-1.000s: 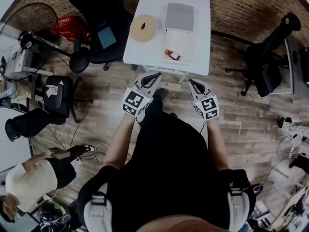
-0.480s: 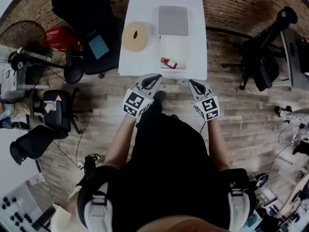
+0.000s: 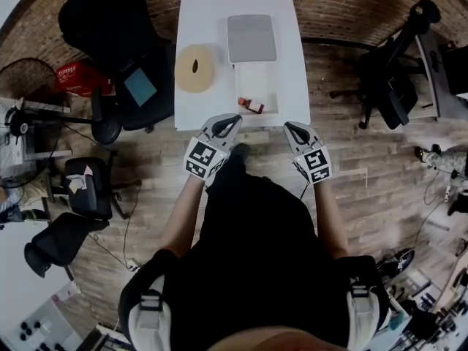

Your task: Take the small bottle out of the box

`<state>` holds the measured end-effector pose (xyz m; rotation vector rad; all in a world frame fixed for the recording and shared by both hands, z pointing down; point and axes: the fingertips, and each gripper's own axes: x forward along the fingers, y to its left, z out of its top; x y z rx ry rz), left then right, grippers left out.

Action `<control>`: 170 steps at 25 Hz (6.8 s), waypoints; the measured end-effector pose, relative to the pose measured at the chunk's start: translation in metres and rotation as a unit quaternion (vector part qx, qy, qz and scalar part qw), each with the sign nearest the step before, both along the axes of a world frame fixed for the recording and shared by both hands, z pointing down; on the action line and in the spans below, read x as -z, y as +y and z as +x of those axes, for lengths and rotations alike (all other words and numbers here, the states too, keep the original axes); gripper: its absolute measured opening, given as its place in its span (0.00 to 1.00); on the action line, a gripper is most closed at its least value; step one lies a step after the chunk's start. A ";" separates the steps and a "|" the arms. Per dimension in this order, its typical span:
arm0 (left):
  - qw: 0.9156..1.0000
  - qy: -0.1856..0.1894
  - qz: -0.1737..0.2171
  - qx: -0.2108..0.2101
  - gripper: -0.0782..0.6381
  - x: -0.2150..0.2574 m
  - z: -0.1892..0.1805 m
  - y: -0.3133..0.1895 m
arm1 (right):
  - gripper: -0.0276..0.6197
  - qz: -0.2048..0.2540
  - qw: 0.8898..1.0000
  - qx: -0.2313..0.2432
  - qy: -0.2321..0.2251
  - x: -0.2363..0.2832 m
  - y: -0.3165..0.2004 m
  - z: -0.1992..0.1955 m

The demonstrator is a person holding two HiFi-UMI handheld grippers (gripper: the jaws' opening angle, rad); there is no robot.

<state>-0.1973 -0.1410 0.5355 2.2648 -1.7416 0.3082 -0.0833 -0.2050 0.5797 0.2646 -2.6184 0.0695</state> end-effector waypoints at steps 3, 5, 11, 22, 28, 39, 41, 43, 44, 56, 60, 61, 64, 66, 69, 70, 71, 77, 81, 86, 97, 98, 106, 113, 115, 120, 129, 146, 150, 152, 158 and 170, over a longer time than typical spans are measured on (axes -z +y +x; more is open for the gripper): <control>1.000 0.005 -0.003 -0.011 0.14 -0.002 -0.005 -0.005 | 0.04 -0.001 1.000 -0.007 0.004 -0.003 -0.004 -0.005; 1.000 0.008 -0.005 -0.019 0.14 -0.005 -0.007 -0.008 | 0.04 -0.002 1.000 -0.011 0.006 -0.005 -0.006 -0.009; 0.999 0.013 -0.016 -0.039 0.14 -0.016 -0.018 -0.018 | 0.04 0.001 1.000 -0.018 0.017 -0.008 -0.012 -0.018; 0.994 0.022 -0.035 -0.100 0.14 -0.040 -0.029 -0.034 | 0.04 -0.005 0.998 -0.052 0.031 -0.017 -0.021 -0.030; 0.990 0.019 -0.047 -0.130 0.14 -0.052 -0.037 -0.050 | 0.04 -0.007 0.996 -0.074 0.041 -0.025 -0.028 -0.033; 0.984 -0.012 -0.057 -0.168 0.14 -0.068 -0.046 -0.072 | 0.04 -0.014 0.993 -0.105 0.049 -0.037 -0.035 -0.042; 0.982 -0.014 -0.059 -0.178 0.14 -0.070 -0.047 -0.076 | 0.04 -0.014 0.993 -0.109 0.052 -0.039 -0.036 -0.043; 0.980 -0.018 -0.059 -0.188 0.16 -0.072 -0.047 -0.078 | 0.04 -0.013 0.992 -0.114 0.055 -0.040 -0.037 -0.044; 0.979 -0.020 -0.057 -0.192 0.17 -0.074 -0.047 -0.080 | 0.04 -0.013 0.992 -0.117 0.056 -0.040 -0.038 -0.044; 0.971 -0.038 -0.068 -0.226 0.33 -0.090 -0.046 -0.098 | 0.04 -0.012 0.985 -0.161 0.063 -0.045 -0.052 -0.029; 0.962 -0.057 -0.088 -0.251 0.37 -0.099 -0.041 -0.097 | 0.04 -0.015 0.982 -0.175 0.065 -0.048 -0.049 -0.024; 0.960 -0.062 -0.091 -0.258 0.37 -0.102 -0.039 -0.097 | 0.04 -0.016 0.982 -0.178 0.066 -0.050 -0.048 -0.023; 0.951 -0.082 -0.100 -0.280 0.37 -0.112 -0.035 -0.097 | 0.04 -0.019 0.979 -0.190 0.067 -0.053 -0.044 -0.018; 0.944 -0.097 -0.109 -0.295 0.37 -0.118 -0.030 -0.097 | 0.04 -0.021 0.978 -0.198 0.068 -0.056 -0.041 -0.012; 0.930 -0.122 -0.118 -0.326 0.37 -0.129 -0.021 -0.098 | 0.04 -0.025 0.975 -0.210 0.070 -0.060 -0.037 -0.003; 0.925 -0.130 -0.120 -0.335 0.37 -0.132 -0.018 -0.099 | 0.04 -0.026 0.974 -0.214 0.070 -0.060 -0.037 -0.001; 0.921 -0.135 -0.122 -0.343 0.37 -0.135 -0.016 -0.100 | 0.04 -0.027 0.973 -0.219 0.070 -0.061 -0.036 0.002; 0.902 -0.170 -0.141 -0.371 0.35 -0.155 -0.005 -0.106 | 0.04 -0.034 0.968 -0.240 0.068 -0.065 -0.031 0.020; 0.884 -0.198 -0.160 -0.392 0.35 -0.174 0.001 -0.105 | 0.04 -0.038 0.966 -0.245 0.069 -0.068 -0.026 0.026; 0.862 -0.236 -0.166 -0.417 0.35 -0.188 0.007 -0.107 | 0.04 -0.031 0.966 -0.245 0.075 -0.064 -0.021 0.031; 0.818 -0.275 -0.208 -0.460 0.35 -0.224 0.008 -0.102 | 0.04 -0.037 0.962 -0.257 0.080 -0.066 -0.019 0.041; 0.814 -0.279 -0.212 -0.463 0.35 -0.228 0.008 -0.102 | 0.04 -0.037 0.962 -0.259 0.080 -0.067 -0.018 0.042; 0.793 -0.296 -0.226 -0.482 0.36 -0.242 0.007 -0.100 | 0.04 -0.040 0.958 -0.271 0.085 -0.068 -0.012 0.045; 0.777 -0.313 -0.240 -0.491 0.38 -0.258 0.007 -0.100 | 0.04 -0.043 0.954 -0.283 0.089 -0.069 -0.009 0.049; 0.773 -0.318 -0.242 -0.493 0.39 -0.262 0.008 -0.101 | 0.04 -0.044 0.953 -0.286 0.092 -0.070 -0.008 0.051; 0.764 -0.331 -0.250 -0.495 0.41 -0.269 0.008 -0.102 | 0.04 -0.043 0.950 -0.293 0.095 -0.071 -0.006 0.054; 0.744 -0.361 -0.264 -0.497 0.42 -0.276 0.008 -0.099 | 0.04 -0.043 0.950 -0.294 0.093 -0.070 -0.006 0.052; 0.731 -0.379 -0.290 -0.487 0.42 -0.284 0.003 -0.100 | 0.04 -0.038 0.951 -0.291 0.095 -0.071 -0.003 0.052; 0.738 -0.374 -0.279 -0.488 0.42 -0.280 0.006 -0.100 | 0.04 -0.036 0.952 -0.289 0.095 -0.071 -0.003 0.054; 0.747 -0.369 -0.273 -0.482 0.42 -0.275 0.006 -0.102 | 0.04 -0.036 0.952 -0.289 0.093 -0.071 -0.003 0.054; 0.776 -0.370 -0.238 -0.452 0.41 -0.258 0.002 -0.114 | 0.04 -0.030 0.955 -0.282 0.088 -0.067 -0.004 0.048; 0.831 -0.308 -0.212 -0.412 0.41 -0.217 0.010 -0.114 | 0.04 -0.019 0.960 -0.267 0.081 -0.060 -0.007 0.047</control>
